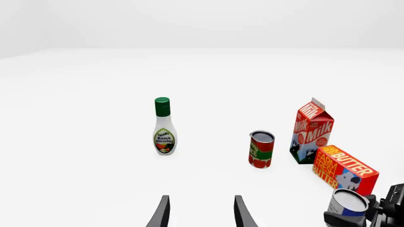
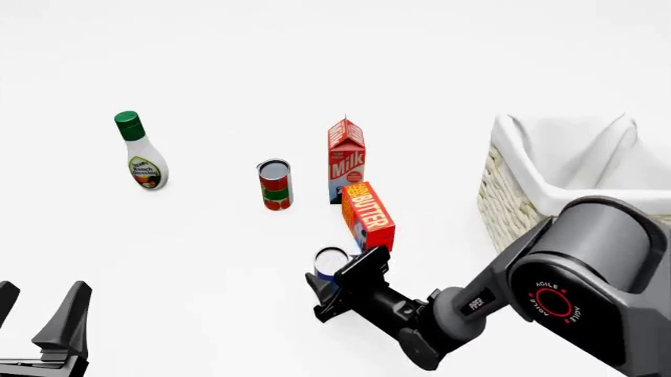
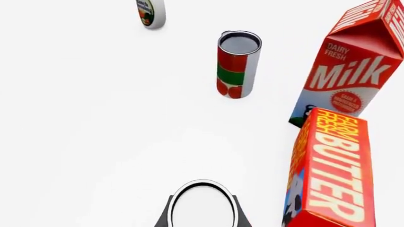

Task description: Pick the alphabet soup and place it in the basket.

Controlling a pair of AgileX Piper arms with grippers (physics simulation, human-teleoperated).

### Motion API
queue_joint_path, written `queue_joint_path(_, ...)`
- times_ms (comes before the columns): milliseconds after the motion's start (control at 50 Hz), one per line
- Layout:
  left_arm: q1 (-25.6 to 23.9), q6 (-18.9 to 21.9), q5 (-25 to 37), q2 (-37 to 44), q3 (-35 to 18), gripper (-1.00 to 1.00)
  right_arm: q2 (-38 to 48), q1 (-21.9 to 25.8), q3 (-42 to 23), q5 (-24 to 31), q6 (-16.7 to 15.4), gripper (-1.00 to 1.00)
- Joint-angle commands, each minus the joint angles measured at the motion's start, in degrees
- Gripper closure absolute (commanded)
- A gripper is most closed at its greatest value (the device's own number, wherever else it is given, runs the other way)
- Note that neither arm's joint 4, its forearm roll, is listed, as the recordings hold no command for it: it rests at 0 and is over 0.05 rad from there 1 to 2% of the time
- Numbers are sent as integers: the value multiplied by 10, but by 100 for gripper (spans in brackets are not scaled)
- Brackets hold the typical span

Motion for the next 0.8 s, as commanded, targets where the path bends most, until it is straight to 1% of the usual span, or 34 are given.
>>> queue_joint_path(20,0,0,0,0,0,-100,-6,0,4,-1,9,100)
queue_joint_path(300,0,0,0,0,0,-100,-66,3,37,-4,5,100)
queue_joint_path(560,0,0,0,0,0,-100,-179,19,92,5,3,100)
queue_joint_path(660,0,0,0,0,0,-100,-246,23,117,18,2,100)
queue_joint_path(800,0,0,0,0,0,-100,-311,29,139,33,-2,100)
